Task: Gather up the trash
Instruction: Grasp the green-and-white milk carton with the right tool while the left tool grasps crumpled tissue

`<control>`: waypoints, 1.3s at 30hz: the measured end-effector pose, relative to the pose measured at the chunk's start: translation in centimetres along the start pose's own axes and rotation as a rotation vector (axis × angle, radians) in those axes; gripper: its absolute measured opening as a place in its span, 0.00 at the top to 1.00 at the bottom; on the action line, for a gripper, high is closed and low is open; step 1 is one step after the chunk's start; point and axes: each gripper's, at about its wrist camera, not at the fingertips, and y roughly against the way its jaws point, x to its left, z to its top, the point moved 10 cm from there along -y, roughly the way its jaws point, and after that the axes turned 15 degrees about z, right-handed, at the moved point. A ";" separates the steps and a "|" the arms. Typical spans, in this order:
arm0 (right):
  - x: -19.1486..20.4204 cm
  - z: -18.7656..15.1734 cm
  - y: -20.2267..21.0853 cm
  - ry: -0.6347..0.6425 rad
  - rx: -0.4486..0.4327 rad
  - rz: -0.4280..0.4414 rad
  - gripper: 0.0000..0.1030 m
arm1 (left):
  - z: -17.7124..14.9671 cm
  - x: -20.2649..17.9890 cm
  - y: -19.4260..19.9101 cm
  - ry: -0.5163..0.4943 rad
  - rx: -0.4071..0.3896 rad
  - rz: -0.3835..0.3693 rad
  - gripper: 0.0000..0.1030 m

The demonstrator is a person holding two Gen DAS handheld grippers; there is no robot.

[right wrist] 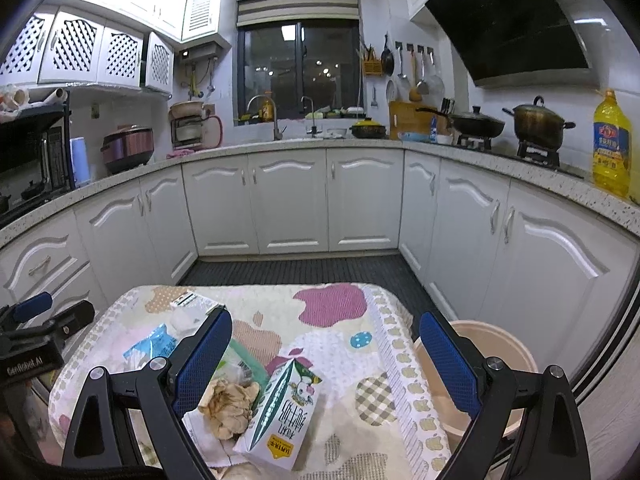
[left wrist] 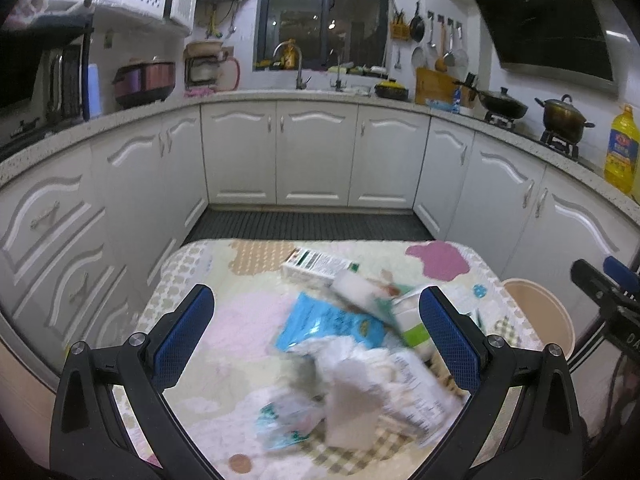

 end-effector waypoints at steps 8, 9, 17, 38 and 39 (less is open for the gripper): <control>0.6 -3.1 -2.8 -0.024 0.152 0.108 0.09 | -2.2 2.3 -1.2 -0.014 0.118 -0.046 0.01; 0.5 -3.7 -3.3 -0.029 0.179 0.115 0.09 | -2.6 2.2 -1.3 -0.019 0.137 -0.066 0.01; -0.7 -7.4 -6.0 -0.124 0.309 0.163 0.15 | -4.0 -1.0 -1.6 -0.090 0.202 -0.155 0.01; -0.4 -11.9 -11.4 -0.378 0.459 0.337 0.46 | -6.6 -4.9 -6.8 -0.194 0.348 -0.209 0.65; -0.3 -11.5 -11.2 -0.366 0.450 0.336 0.47 | -6.5 -4.9 -6.9 -0.196 0.346 -0.205 0.68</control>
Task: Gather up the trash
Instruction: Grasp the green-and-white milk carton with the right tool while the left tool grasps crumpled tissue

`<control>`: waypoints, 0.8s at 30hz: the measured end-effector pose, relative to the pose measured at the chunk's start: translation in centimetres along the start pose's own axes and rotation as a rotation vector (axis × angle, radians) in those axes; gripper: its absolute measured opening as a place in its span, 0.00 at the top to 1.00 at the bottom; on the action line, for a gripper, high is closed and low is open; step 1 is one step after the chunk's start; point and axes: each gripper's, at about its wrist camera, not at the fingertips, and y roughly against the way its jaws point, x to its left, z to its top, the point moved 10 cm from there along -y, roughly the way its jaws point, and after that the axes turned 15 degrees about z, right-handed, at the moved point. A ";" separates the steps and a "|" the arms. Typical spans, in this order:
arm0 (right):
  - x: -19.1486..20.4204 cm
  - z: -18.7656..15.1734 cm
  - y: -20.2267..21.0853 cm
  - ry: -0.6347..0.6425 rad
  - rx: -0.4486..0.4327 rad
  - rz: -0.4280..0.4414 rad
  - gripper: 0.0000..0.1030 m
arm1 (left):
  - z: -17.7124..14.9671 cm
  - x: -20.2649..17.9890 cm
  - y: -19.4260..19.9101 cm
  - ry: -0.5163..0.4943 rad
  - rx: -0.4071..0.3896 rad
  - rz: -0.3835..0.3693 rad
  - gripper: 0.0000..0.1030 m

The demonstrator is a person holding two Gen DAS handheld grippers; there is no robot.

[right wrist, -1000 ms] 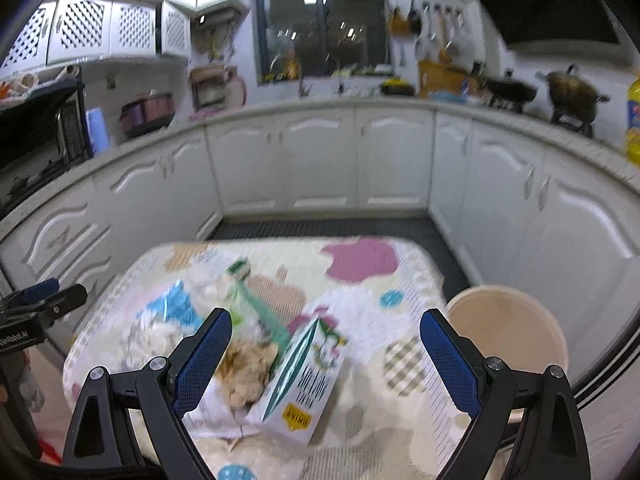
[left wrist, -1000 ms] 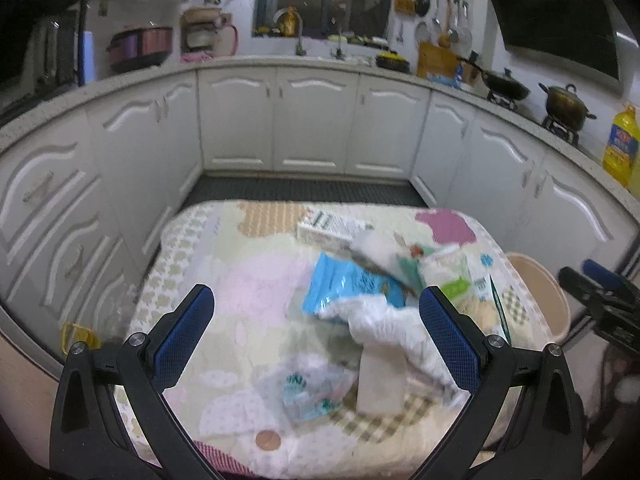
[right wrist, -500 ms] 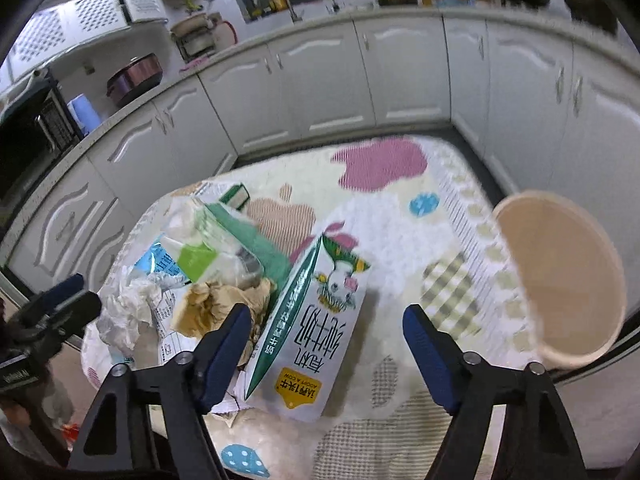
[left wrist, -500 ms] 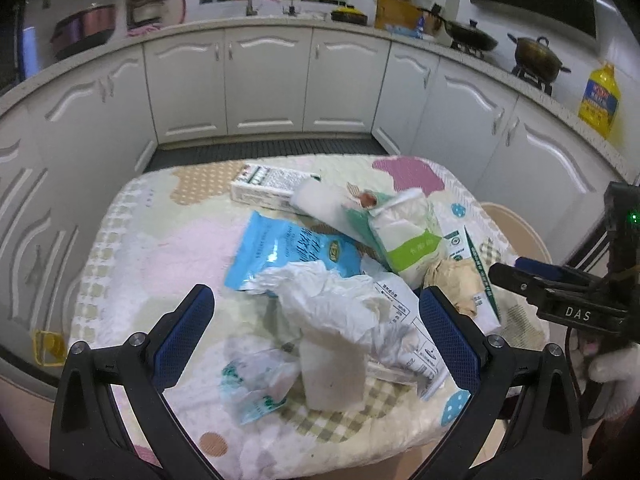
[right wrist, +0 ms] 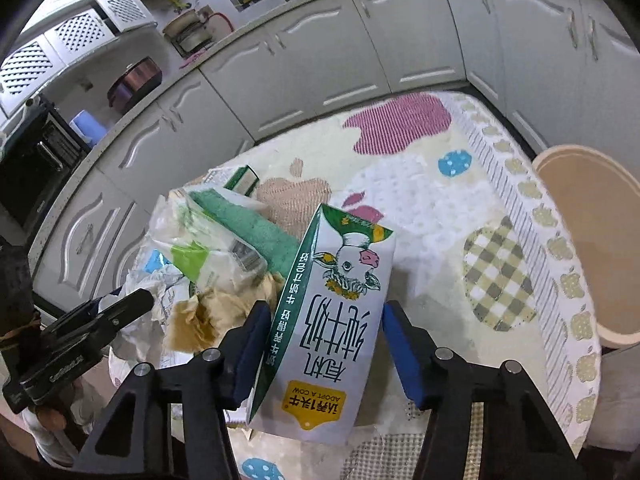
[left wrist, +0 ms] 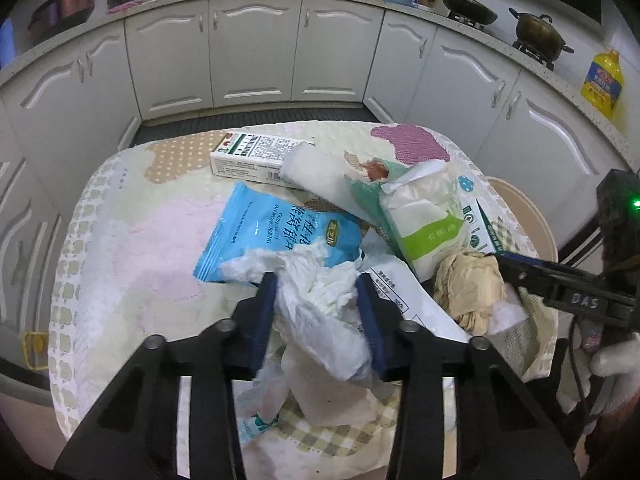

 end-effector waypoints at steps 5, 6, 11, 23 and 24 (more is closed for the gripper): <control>1.1 0.8 1.1 0.058 -0.024 -0.018 0.49 | 0.6 0.9 0.9 0.021 -0.020 0.006 0.75; 1.3 1.0 1.4 0.073 -0.029 -0.024 0.50 | 0.7 1.1 1.1 0.029 -0.025 0.002 0.75; 1.8 1.2 2.2 0.109 -0.037 -0.040 0.51 | 1.8 2.2 2.6 0.060 -0.054 -0.014 0.77; 1.4 1.6 4.9 0.146 -0.080 -0.076 0.51 | 5.2 1.2 7.1 0.077 -0.150 -0.075 0.78; 1.3 1.9 5.4 0.150 -0.092 -0.084 0.51 | 5.4 0.6 7.3 0.072 -0.154 -0.084 0.78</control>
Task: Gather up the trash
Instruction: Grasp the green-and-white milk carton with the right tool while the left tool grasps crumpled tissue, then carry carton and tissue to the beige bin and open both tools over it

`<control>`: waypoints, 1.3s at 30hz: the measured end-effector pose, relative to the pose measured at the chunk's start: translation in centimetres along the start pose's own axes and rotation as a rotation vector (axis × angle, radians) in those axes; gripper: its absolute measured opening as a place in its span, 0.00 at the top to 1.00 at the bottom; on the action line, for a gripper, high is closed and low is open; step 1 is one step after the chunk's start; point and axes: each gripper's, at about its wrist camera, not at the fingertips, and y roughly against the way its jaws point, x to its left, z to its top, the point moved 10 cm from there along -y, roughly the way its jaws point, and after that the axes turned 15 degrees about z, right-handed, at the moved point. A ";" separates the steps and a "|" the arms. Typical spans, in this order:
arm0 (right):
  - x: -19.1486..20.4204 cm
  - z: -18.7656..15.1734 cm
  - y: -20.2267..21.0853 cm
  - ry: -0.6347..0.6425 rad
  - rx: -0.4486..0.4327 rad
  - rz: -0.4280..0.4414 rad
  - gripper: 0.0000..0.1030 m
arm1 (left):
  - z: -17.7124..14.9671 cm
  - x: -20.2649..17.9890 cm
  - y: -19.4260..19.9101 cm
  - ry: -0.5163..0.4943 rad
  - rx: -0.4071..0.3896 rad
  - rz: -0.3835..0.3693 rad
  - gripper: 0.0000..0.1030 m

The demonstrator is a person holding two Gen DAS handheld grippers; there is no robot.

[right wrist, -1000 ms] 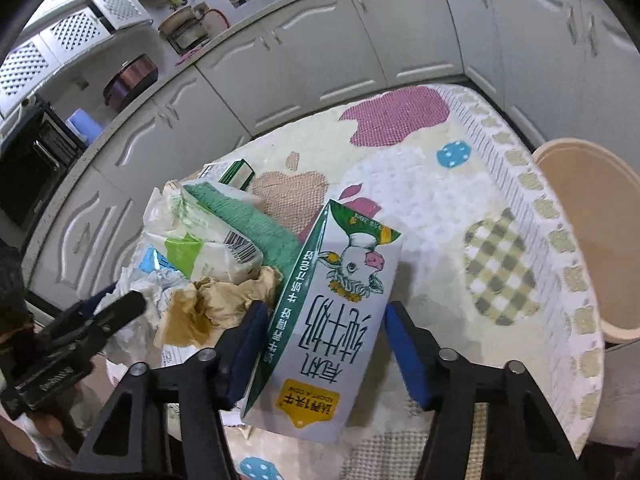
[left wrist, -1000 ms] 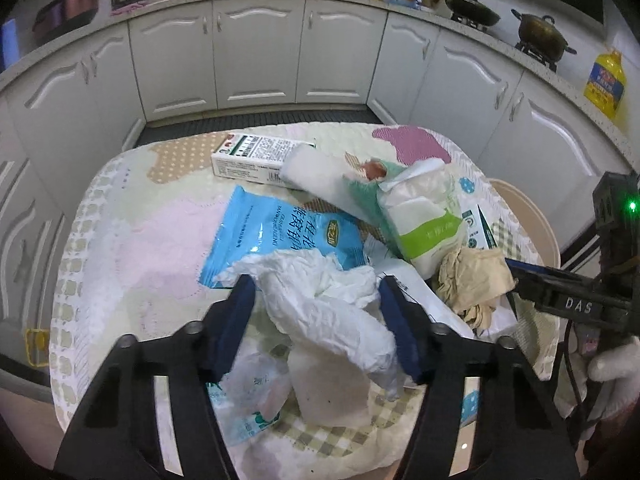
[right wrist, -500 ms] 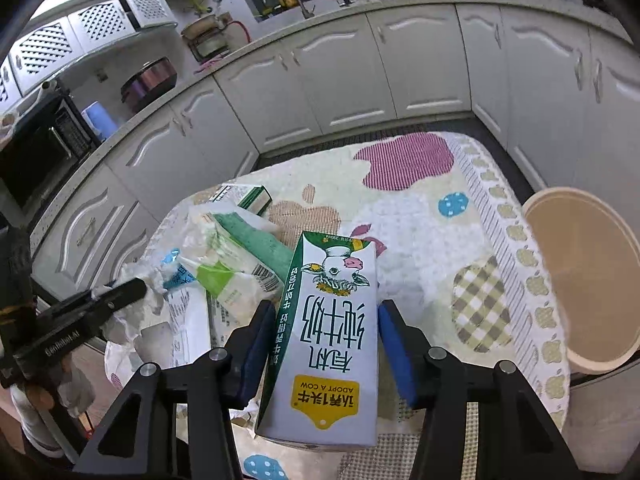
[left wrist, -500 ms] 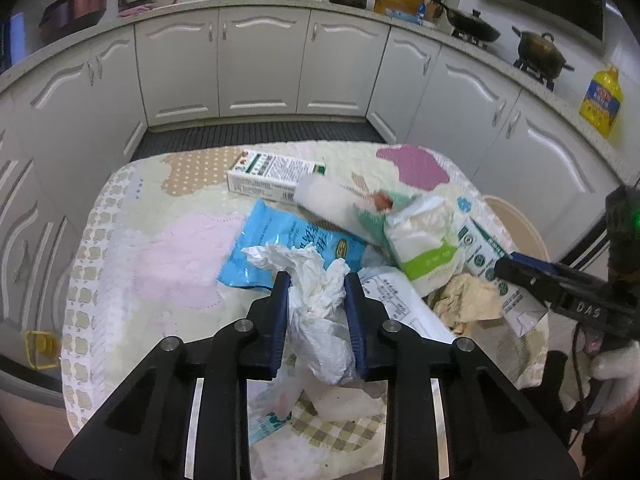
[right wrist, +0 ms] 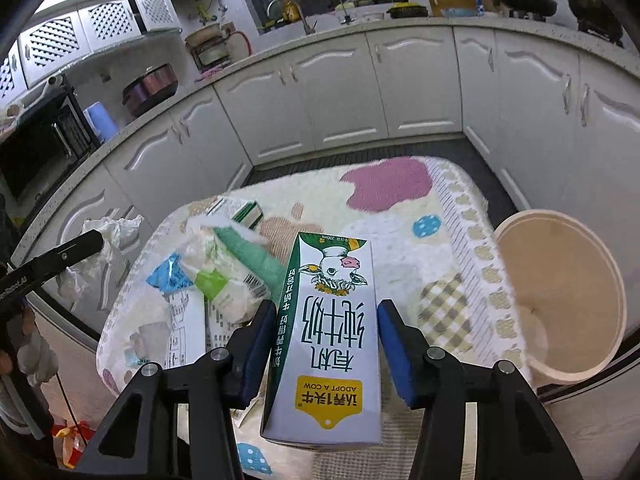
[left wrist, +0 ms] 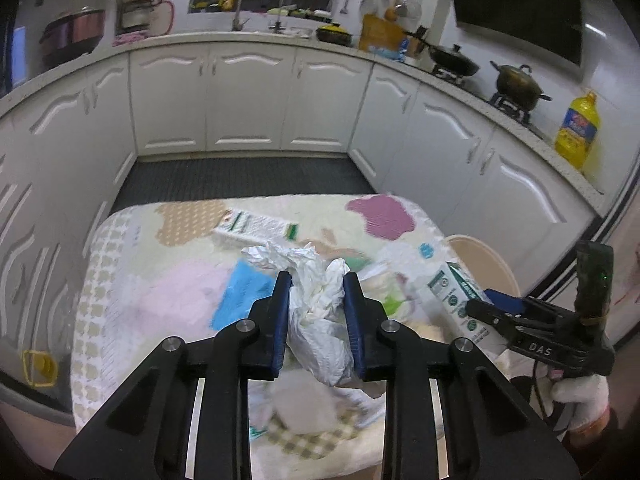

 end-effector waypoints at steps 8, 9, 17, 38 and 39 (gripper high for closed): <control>-3.0 1.2 3.0 0.018 -0.052 -0.110 0.51 | 1.4 -7.9 0.1 -0.100 -0.012 -0.095 0.78; -3.5 1.3 3.4 0.019 -0.057 -0.127 0.51 | 1.5 -9.0 0.1 -0.114 -0.011 -0.107 0.78; -9.8 1.5 6.8 -0.016 -0.093 -0.263 0.51 | 1.6 -18.0 -2.1 -0.196 0.038 -0.189 0.78; -25.2 -3.1 6.8 -0.273 -0.017 -0.357 0.51 | -3.0 -33.7 -13.1 -0.305 0.214 -0.222 0.77; -25.6 -3.3 6.6 -0.284 -0.012 -0.357 0.51 | -3.3 -33.8 -13.5 -0.312 0.210 -0.210 0.76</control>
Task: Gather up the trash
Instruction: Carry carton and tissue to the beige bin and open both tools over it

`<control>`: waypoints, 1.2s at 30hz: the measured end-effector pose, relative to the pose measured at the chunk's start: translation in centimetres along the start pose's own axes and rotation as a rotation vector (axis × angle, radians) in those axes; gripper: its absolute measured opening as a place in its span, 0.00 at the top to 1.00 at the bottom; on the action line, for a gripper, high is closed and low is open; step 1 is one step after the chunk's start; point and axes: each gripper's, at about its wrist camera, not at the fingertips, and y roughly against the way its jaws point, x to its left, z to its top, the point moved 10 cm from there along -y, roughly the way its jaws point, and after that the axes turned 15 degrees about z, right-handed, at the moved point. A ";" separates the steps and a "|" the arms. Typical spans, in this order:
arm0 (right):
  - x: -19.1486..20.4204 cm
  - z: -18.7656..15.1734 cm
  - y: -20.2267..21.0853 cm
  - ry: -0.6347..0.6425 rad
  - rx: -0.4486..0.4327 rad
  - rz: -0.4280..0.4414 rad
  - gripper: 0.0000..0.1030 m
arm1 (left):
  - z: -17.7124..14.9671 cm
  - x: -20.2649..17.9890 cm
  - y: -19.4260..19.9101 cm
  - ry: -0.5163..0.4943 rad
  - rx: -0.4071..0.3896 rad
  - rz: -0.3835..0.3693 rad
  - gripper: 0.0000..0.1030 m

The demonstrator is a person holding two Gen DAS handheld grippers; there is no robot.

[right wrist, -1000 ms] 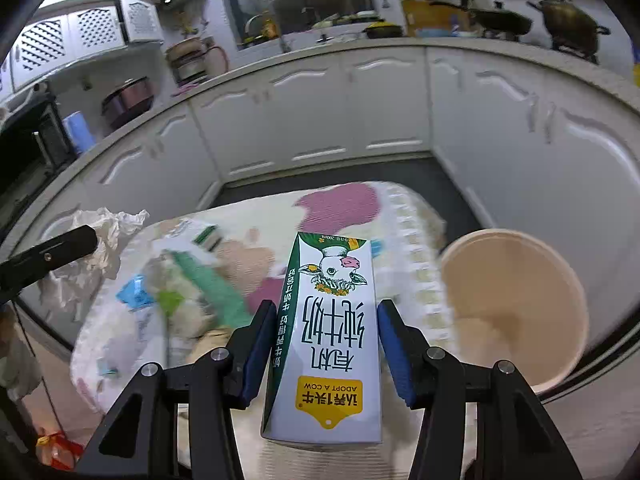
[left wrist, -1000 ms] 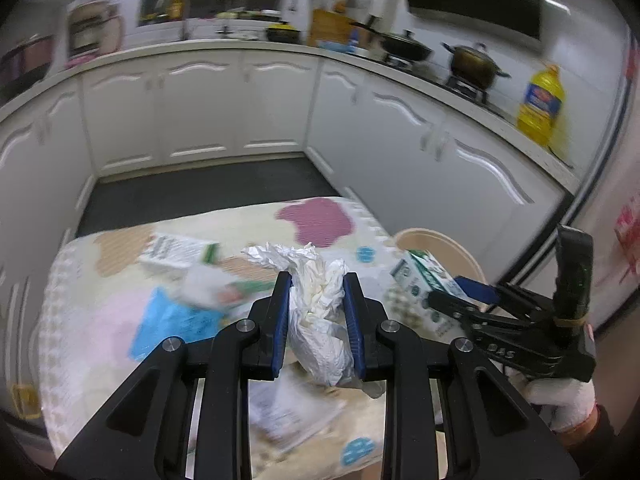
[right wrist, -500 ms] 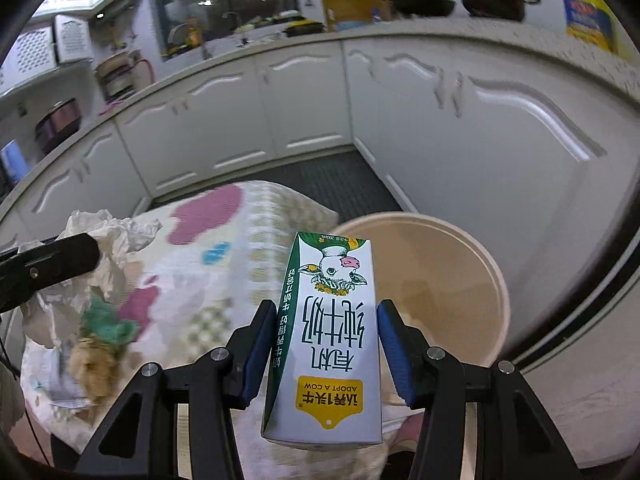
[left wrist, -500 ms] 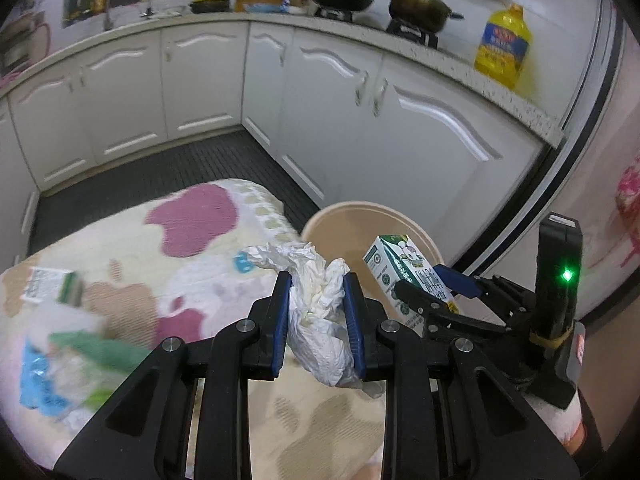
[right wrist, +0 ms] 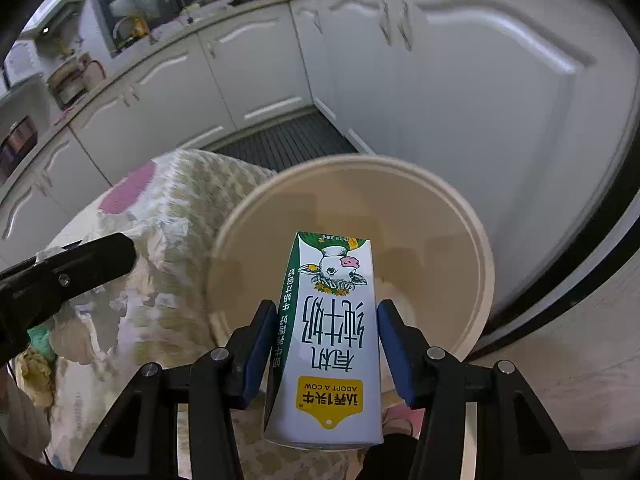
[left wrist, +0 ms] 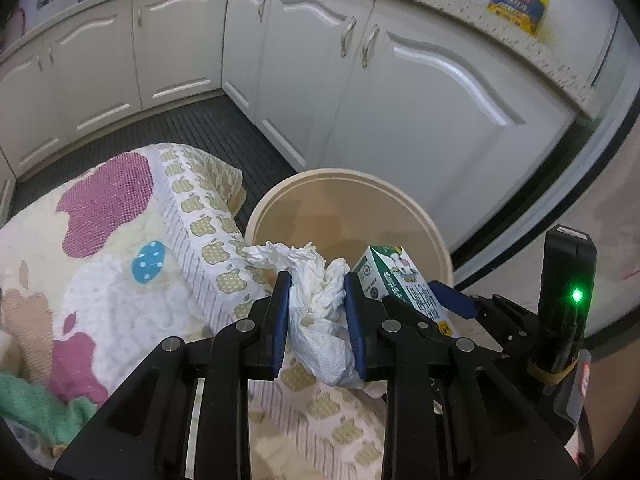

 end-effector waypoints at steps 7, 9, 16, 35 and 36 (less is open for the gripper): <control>-2.2 -0.5 -2.4 -0.069 0.040 -0.012 0.51 | -0.2 -0.5 -2.3 -0.017 -0.012 0.042 0.74; -2.8 -0.7 -2.8 -0.092 0.043 -0.015 0.51 | -0.1 -0.6 -2.5 -0.022 -0.018 0.049 0.74; -3.2 -1.0 -3.4 -0.140 0.045 -0.002 0.49 | 0.2 -0.9 -2.4 -0.038 -0.046 0.054 0.56; -0.6 -0.1 1.2 -0.073 -0.037 -0.009 0.37 | 0.4 1.4 2.6 -0.028 -0.149 0.098 0.49; 0.0 0.0 1.6 -0.060 -0.043 -0.008 0.35 | 0.4 1.7 3.1 -0.023 -0.154 0.101 0.49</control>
